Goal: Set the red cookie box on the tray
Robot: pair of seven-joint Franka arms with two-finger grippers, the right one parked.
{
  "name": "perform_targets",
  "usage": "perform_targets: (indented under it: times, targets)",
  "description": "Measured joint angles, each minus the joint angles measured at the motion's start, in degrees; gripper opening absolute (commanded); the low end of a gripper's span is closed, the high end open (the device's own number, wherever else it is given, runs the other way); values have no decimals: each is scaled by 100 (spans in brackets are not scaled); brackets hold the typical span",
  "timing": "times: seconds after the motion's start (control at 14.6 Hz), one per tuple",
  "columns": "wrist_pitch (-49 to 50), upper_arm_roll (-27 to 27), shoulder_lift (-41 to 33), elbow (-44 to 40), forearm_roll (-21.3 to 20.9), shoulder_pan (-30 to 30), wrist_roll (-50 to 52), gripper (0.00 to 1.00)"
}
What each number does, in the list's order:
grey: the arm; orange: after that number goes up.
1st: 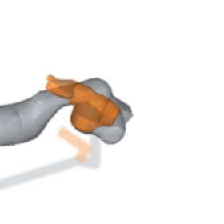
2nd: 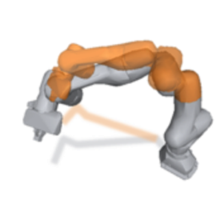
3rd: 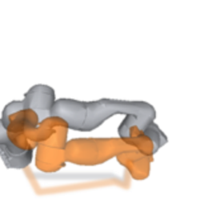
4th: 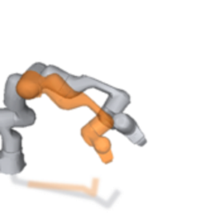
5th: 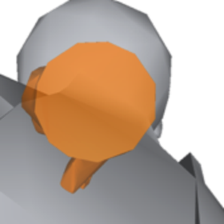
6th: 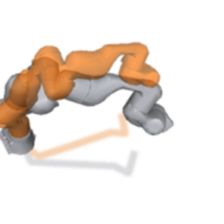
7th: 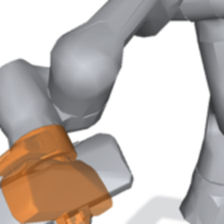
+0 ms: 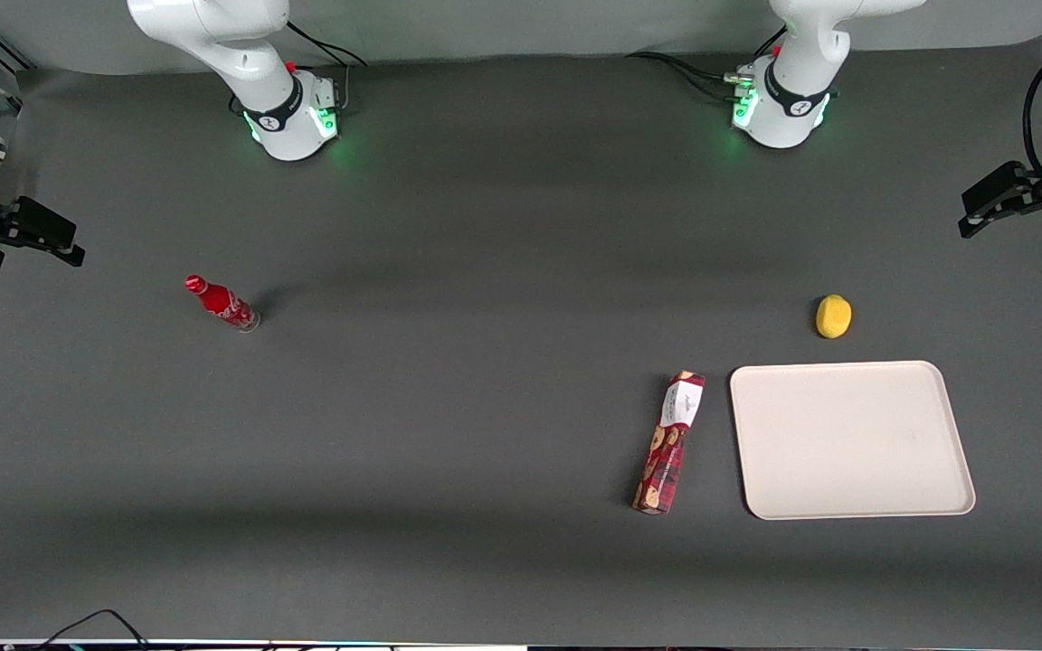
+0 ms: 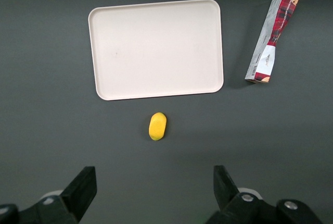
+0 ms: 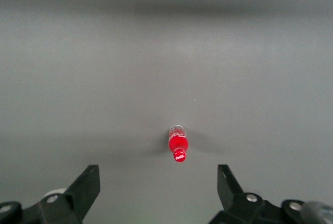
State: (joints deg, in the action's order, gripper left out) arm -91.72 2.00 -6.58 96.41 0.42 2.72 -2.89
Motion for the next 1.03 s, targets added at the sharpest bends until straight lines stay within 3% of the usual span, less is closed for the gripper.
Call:
perform_targets:
  times: [0.62, 1.03]
  targets:
    - [204, 37, 71, 73, -69, -40, -680, 100]
    - [76, 123, 1226, -445, -66, -480, -792, 100]
